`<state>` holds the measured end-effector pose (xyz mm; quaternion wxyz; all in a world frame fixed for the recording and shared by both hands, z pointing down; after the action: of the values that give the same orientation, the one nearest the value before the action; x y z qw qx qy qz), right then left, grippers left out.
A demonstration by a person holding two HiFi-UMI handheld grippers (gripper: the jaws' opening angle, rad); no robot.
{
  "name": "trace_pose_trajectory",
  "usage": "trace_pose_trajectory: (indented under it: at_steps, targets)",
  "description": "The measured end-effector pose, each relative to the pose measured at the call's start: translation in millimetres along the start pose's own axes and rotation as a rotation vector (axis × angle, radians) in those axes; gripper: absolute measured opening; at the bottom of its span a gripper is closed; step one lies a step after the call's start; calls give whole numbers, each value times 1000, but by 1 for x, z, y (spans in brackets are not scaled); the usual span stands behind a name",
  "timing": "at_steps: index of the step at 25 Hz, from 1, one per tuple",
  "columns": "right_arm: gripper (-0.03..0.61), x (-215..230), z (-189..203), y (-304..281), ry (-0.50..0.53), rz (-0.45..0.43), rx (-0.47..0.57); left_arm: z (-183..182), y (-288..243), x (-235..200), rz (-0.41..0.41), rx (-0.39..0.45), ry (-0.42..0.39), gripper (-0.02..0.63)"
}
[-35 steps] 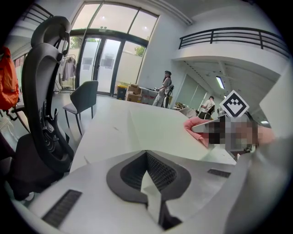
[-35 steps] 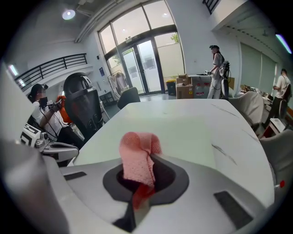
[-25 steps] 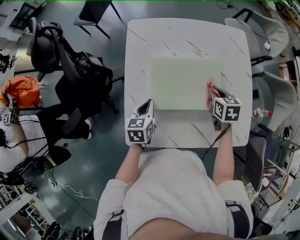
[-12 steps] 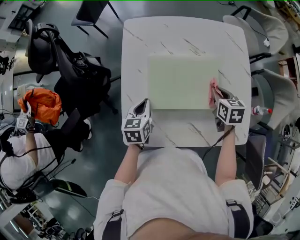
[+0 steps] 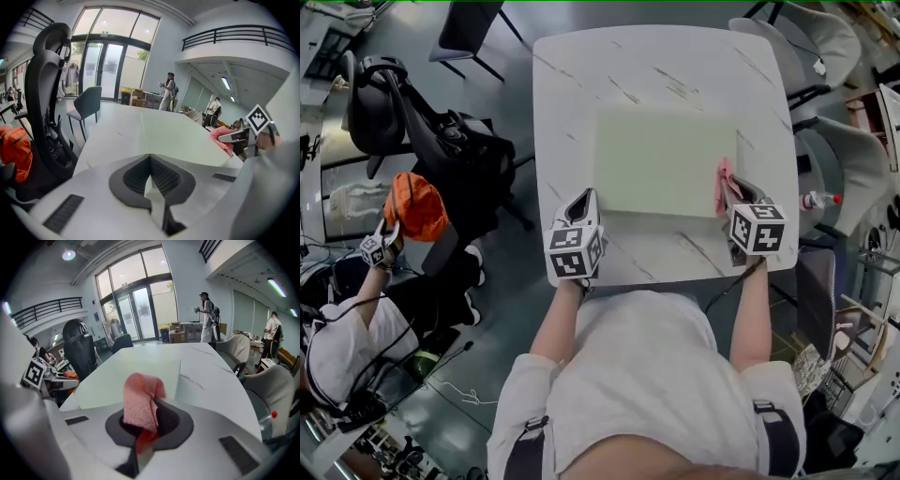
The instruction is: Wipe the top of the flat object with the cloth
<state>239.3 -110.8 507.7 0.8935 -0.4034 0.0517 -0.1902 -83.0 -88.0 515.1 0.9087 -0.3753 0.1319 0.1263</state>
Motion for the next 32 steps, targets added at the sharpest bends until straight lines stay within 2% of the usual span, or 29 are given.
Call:
trace_pose_trajectory:
  at_steps: [18,32]
  targets:
    - [23,-26,42,35,-113,45,5,1,0,3,17,-1,-47,11]
    - [23,-71,22,9,-133,27,-1,1,0,0,65,0,-27,11]
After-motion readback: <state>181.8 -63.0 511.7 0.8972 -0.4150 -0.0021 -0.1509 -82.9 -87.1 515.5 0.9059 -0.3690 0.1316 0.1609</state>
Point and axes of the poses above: the fingertips, and each gripper's own axes: y backward along the fingers, x to its right, z out of its underside, the point moved 5 cm from there along y, backward along the fingers, and after that the axes turned 9 degrees about y, right-handed, at the moved point
